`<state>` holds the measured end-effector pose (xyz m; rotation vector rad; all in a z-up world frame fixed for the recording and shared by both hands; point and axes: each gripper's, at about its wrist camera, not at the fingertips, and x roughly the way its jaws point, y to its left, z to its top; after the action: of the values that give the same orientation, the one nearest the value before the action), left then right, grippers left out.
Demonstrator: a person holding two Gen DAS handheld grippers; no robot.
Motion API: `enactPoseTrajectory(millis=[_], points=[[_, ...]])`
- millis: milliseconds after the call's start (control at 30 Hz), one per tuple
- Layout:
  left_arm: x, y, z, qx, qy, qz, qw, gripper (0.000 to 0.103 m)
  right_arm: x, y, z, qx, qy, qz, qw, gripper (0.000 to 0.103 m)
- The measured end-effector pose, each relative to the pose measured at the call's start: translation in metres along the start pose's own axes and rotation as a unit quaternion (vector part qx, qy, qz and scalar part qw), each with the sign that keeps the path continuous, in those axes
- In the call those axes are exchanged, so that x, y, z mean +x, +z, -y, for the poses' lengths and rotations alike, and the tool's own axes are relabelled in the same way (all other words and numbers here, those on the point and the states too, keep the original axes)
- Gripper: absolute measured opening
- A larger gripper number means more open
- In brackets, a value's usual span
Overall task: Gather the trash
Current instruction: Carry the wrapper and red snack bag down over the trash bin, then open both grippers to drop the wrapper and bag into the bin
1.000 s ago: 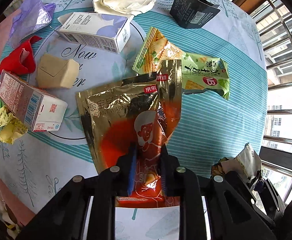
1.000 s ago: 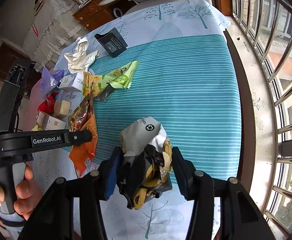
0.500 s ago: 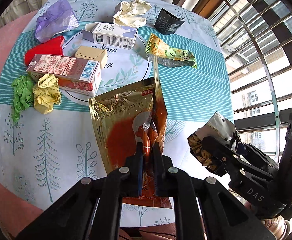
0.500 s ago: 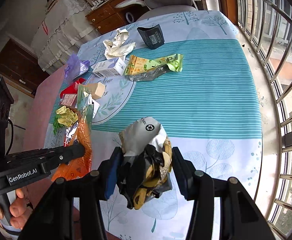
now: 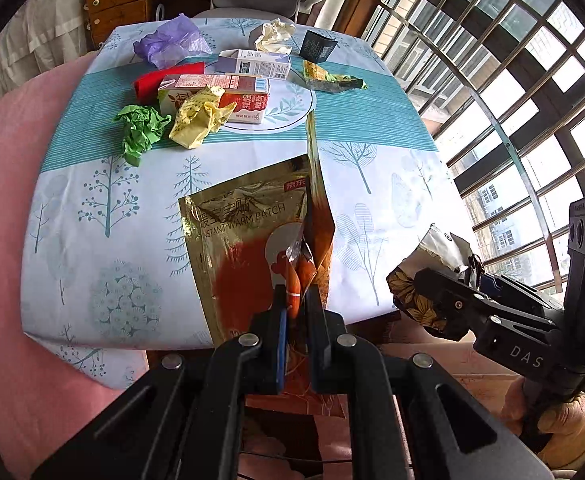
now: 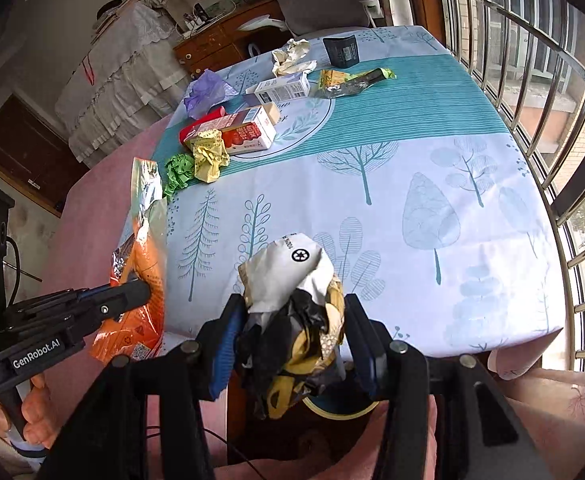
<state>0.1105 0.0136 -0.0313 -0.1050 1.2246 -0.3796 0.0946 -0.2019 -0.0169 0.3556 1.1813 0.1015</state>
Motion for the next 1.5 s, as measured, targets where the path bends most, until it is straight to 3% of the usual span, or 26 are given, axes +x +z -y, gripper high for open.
enactPoseTrajectory(millis=[233,533,800,1100,1200,1267,1300,1367,1500], points=[[-0.004,-0.069,-0.025,0.016,-0.004,-0.026,0.9995,0.006,-0.006,-0.078,-0.033,0.004,-0.015,-0.029,0.999,0.050],[0.033,-0.137,-0.021,0.029,-0.024,-0.075,0.9965,0.006,0.030,-0.142,-0.026,0.030,-0.030,-0.088,0.995,0.050],[0.148,-0.181,-0.027,0.026,-0.029,-0.116,0.9925,0.006,0.153,-0.197,0.031,0.093,-0.033,-0.138,0.985,0.050],[0.300,-0.208,-0.055,0.024,-0.018,-0.114,0.9930,0.009,0.301,-0.237,0.113,0.140,-0.041,-0.151,0.978,0.053],[0.332,-0.216,-0.067,0.019,-0.004,-0.112,0.9935,0.034,0.332,-0.250,0.132,0.145,-0.039,-0.155,0.977,0.060],[0.347,-0.219,-0.074,0.014,-0.002,-0.121,0.9926,0.065,0.345,-0.256,0.141,0.150,-0.040,-0.159,0.975,0.063],[0.350,-0.221,-0.078,0.012,0.002,-0.119,0.9929,0.070,0.350,-0.258,0.144,0.151,-0.043,-0.158,0.975,0.065],[0.353,-0.221,-0.082,0.009,0.018,-0.114,0.9933,0.091,0.353,-0.260,0.147,0.152,-0.046,-0.156,0.975,0.072],[0.348,-0.213,-0.088,0.003,0.034,-0.106,0.9938,0.093,0.348,-0.257,0.148,0.156,-0.057,-0.146,0.975,0.076]])
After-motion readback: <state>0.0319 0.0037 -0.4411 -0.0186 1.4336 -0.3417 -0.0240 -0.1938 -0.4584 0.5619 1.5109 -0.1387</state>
